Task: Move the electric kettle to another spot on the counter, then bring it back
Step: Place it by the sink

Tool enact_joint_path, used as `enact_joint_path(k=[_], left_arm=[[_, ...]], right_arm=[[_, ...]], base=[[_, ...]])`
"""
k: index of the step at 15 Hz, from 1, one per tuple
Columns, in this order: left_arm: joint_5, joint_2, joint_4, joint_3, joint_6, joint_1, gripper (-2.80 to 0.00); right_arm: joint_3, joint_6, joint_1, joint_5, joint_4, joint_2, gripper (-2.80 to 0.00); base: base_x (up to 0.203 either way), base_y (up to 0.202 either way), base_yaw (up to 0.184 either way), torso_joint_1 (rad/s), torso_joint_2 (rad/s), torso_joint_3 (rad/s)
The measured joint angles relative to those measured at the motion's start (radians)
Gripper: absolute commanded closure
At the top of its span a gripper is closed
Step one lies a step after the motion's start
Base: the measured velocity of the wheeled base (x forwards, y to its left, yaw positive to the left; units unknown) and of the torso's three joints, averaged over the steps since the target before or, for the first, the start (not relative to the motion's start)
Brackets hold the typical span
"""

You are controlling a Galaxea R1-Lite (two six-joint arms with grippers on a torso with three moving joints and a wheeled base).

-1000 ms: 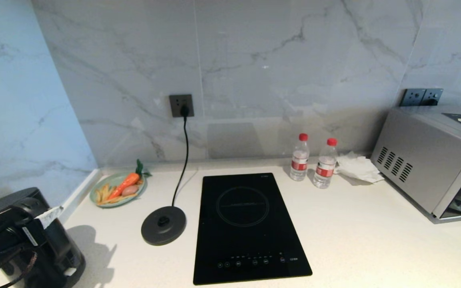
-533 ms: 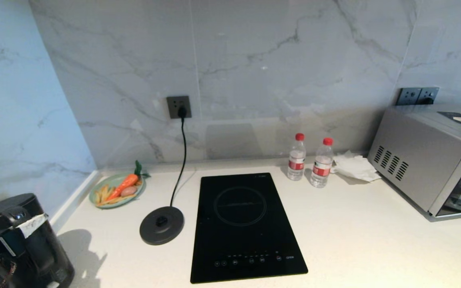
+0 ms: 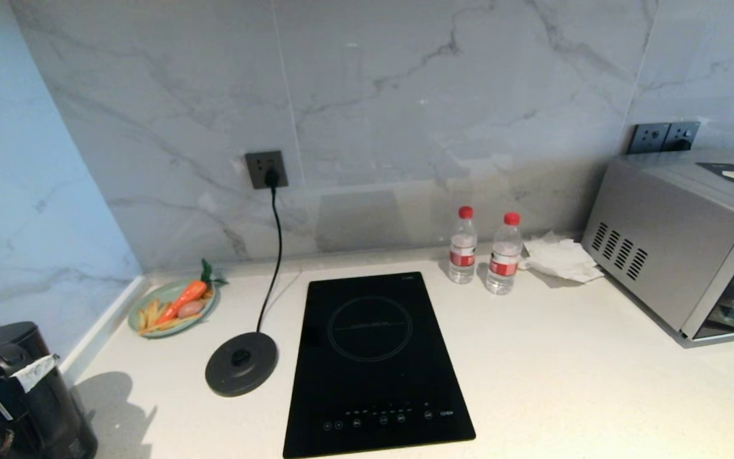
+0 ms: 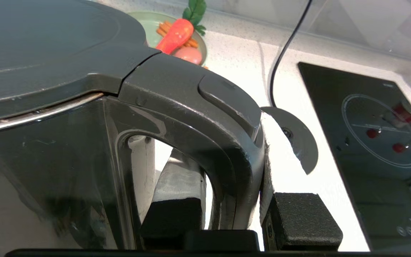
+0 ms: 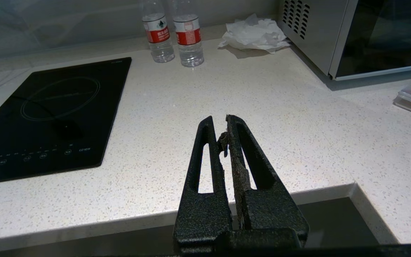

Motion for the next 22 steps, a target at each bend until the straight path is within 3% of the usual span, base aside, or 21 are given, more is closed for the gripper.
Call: enact_joint_path(k=[3,8,12,14,17,18,22], left_arm=[[-0.003,0.037,0.008,-0.045,-0.004,-0.006,0.00],[0.061,0.055,0.015,-0.093,-0.009,-0.051,0.00],[0.056,0.010,0.010,0.010,-0.003,-0.137,0.00],[0.030,-0.035,0.006,0.029,-0.026,-0.170,0.00],[0.050,-0.126,0.028,0.040,-0.120,-0.176,0.00],[0.015,-0.156,0.014,0.041,-0.139,-0.181,0.00],[0.007,-0.191,0.020,0.050,-0.140,-0.177,0.00]], right_arm=[[0.000,0.000,0.000,0.000,0.000,0.000,0.00],[0.000,0.000,0.000,0.000,0.000,0.000,0.00],[0.000,0.000,0.000,0.000,0.001,0.000,0.00],[0.000,0.000,-0.001,0.000,0.003,0.000,0.00],[0.001,0.000,0.001,0.000,0.003,0.000,0.00],[0.000,0.000,0.001,-0.002,0.002,0.000,0.00],[0.000,0.000,0.001,0.000,0.001,0.000,0.00]], base=[[0.000,0.000,0.000,0.000,0.00,0.000],[0.000,0.000,0.000,0.000,0.00,0.000],[0.000,0.000,0.000,0.000,0.00,0.000],[0.000,0.000,0.000,-0.020,-0.01,0.008],[0.000,0.000,0.000,0.008,0.01,-0.001],[0.000,0.000,0.000,0.000,0.00,0.000],[0.000,0.000,0.000,0.000,0.00,0.000]])
